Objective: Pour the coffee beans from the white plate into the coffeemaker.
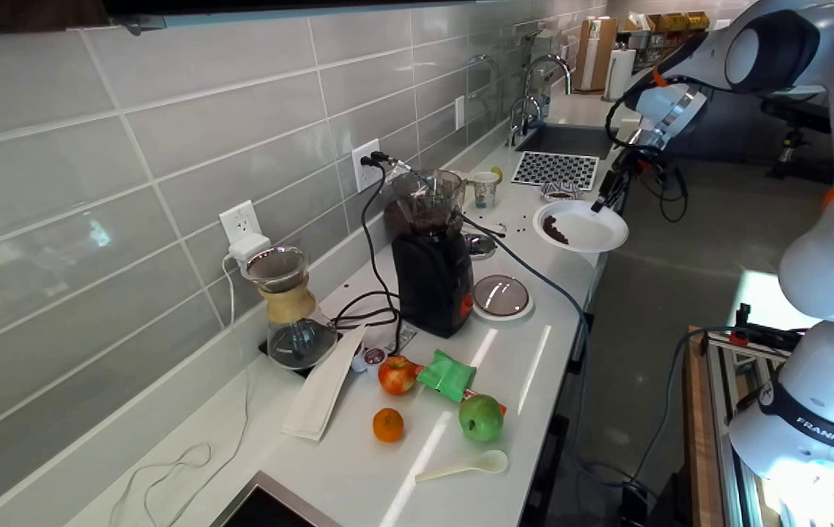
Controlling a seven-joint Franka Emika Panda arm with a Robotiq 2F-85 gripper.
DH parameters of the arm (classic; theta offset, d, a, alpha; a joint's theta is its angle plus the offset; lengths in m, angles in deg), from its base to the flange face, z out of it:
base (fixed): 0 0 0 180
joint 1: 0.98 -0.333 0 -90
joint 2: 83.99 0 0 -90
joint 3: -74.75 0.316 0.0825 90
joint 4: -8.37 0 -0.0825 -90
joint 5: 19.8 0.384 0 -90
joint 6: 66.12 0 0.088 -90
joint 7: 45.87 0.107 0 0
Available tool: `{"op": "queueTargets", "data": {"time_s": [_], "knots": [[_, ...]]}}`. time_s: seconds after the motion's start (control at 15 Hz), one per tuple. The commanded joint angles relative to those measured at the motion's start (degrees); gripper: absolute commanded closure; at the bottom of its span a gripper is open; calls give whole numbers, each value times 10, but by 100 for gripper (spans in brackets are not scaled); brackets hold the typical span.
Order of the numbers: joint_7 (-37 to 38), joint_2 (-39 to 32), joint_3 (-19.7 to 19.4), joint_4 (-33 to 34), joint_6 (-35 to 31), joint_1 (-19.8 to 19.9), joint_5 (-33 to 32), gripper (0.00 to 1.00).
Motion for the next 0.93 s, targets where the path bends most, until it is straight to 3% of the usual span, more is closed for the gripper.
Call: {"op": "queueTargets", "data": {"time_s": [0.0,0.87], "knots": [[-3,23,-2,-14,15,-13,14,98],[25,93,-9,-40,45,-93,59,98]]}}
